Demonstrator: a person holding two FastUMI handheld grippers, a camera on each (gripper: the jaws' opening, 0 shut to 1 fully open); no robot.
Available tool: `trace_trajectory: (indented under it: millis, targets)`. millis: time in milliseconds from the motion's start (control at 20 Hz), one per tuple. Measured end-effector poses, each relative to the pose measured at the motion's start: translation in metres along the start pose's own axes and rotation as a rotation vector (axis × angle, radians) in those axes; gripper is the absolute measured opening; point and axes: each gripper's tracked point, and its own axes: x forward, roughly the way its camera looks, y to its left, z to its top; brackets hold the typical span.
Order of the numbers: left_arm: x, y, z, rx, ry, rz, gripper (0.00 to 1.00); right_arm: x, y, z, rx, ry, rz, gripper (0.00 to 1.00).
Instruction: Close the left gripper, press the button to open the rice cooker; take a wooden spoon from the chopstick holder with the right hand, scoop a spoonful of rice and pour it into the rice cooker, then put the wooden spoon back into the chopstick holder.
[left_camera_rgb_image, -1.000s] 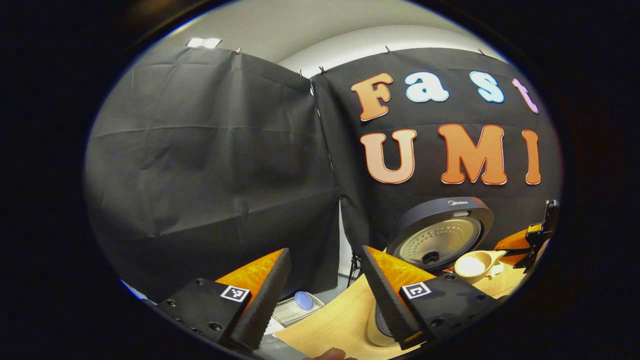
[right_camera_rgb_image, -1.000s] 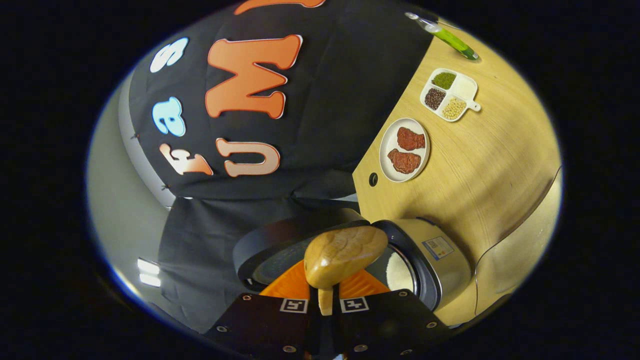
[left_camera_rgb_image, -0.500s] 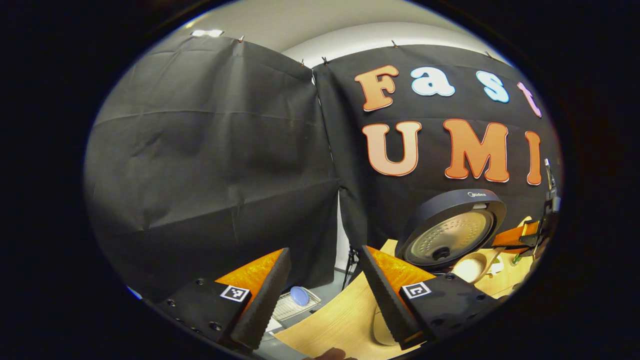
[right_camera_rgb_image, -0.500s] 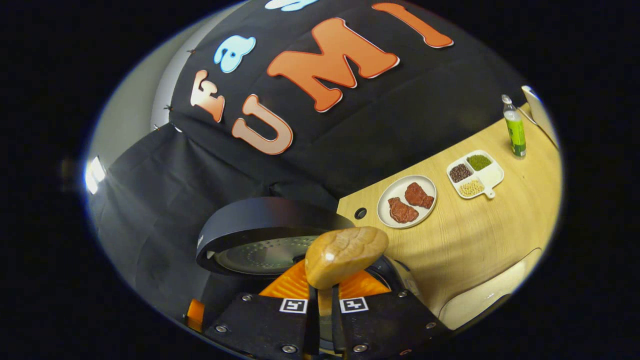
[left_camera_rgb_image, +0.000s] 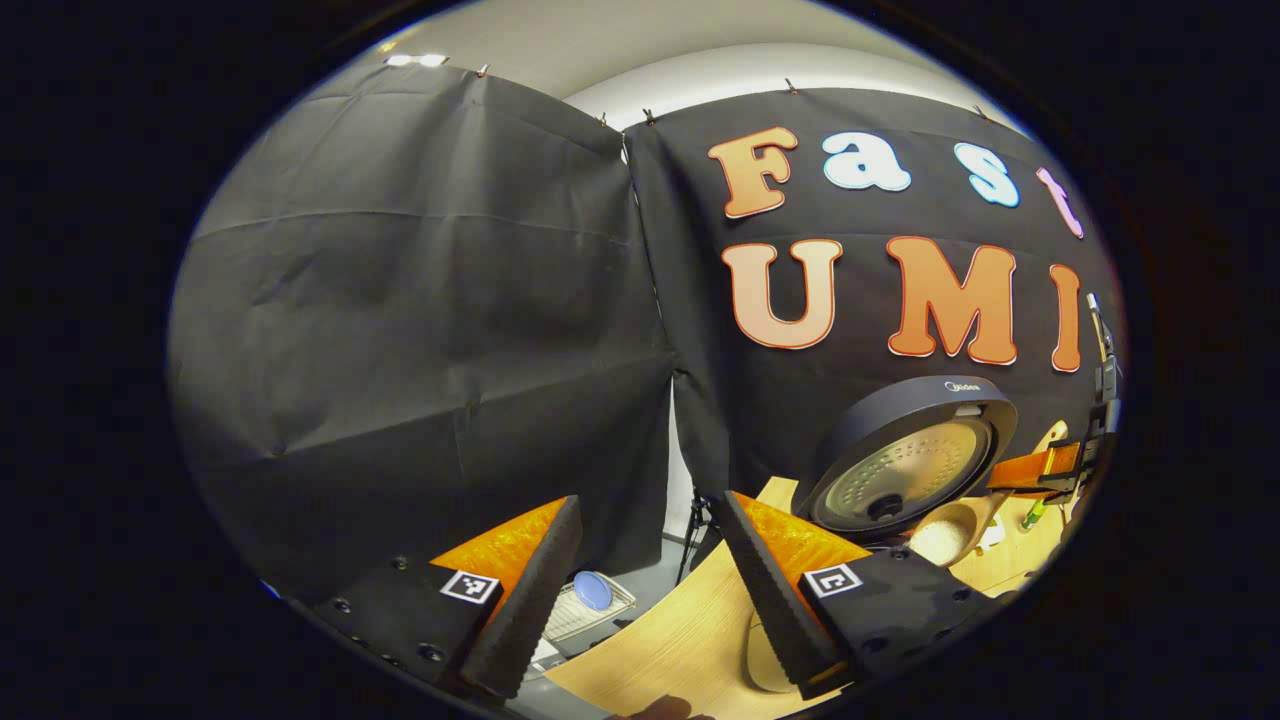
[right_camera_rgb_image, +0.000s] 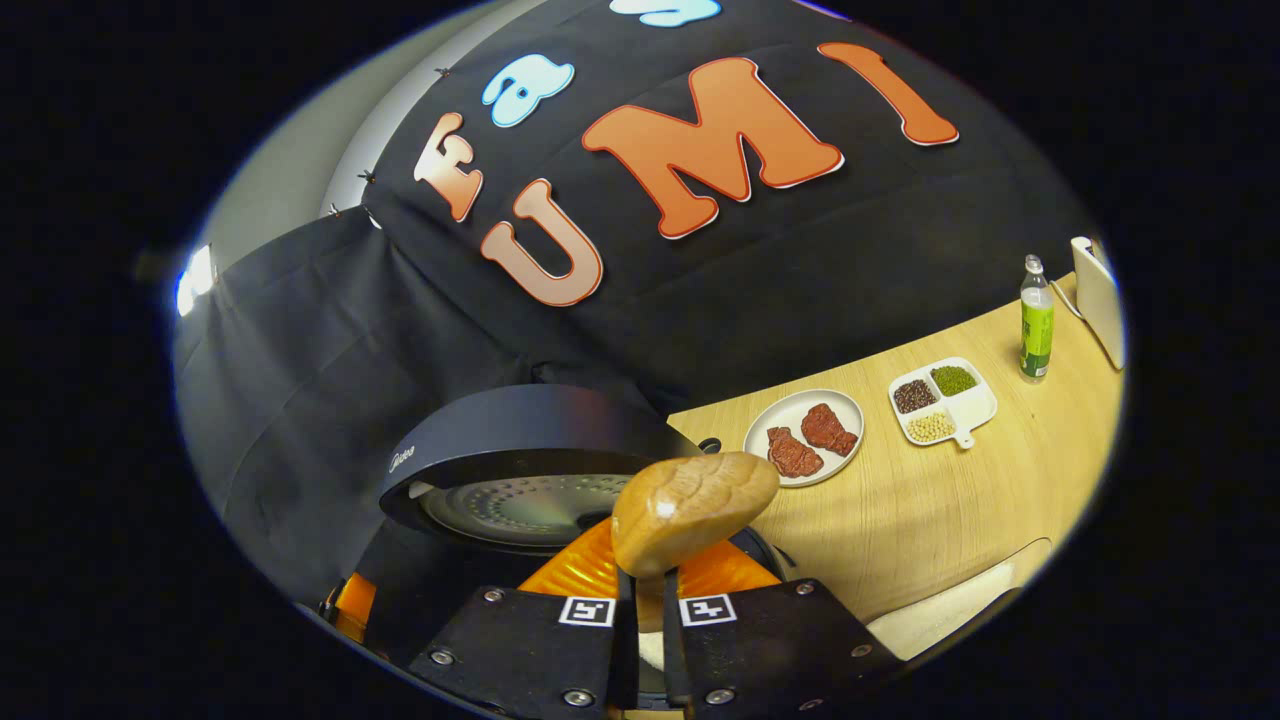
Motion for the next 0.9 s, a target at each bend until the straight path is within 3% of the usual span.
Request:
trace_trajectory:
  millis: [250,300,350,900]
  targets:
    - [-0.001,0.002,-0.007,-0.001,0.017,0.006,0.95,0.003,0.003,0.002,-0.08,-0.014,-0.008,0.1]
    - [-0.003,0.004,-0.009,-0.002,0.021,0.008,0.91,0.002,0.004,0.002,-0.099,-0.021,-0.008,0.09]
    - [-0.002,0.005,-0.01,-0.003,0.023,0.011,0.95,0.003,0.007,0.003,-0.119,-0.026,-0.006,0.1]
    - [-0.008,0.021,-0.021,-0.023,0.044,0.046,0.95,0.003,0.031,-0.006,-0.371,-0.078,-0.001,0.09]
